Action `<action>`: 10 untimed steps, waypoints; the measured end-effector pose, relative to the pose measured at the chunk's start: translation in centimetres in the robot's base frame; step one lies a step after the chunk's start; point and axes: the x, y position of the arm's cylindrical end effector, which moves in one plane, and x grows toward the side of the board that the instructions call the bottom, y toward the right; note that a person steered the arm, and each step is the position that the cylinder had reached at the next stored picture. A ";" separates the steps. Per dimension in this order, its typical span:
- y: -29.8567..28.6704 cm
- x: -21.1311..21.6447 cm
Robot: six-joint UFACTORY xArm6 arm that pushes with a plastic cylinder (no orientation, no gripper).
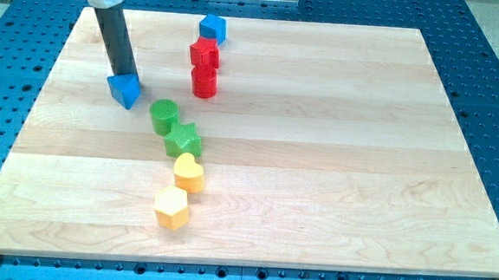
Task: Push the triangle into the red circle
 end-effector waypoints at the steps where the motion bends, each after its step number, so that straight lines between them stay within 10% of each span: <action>1: -0.3 -0.3; 10: 7.3 3.1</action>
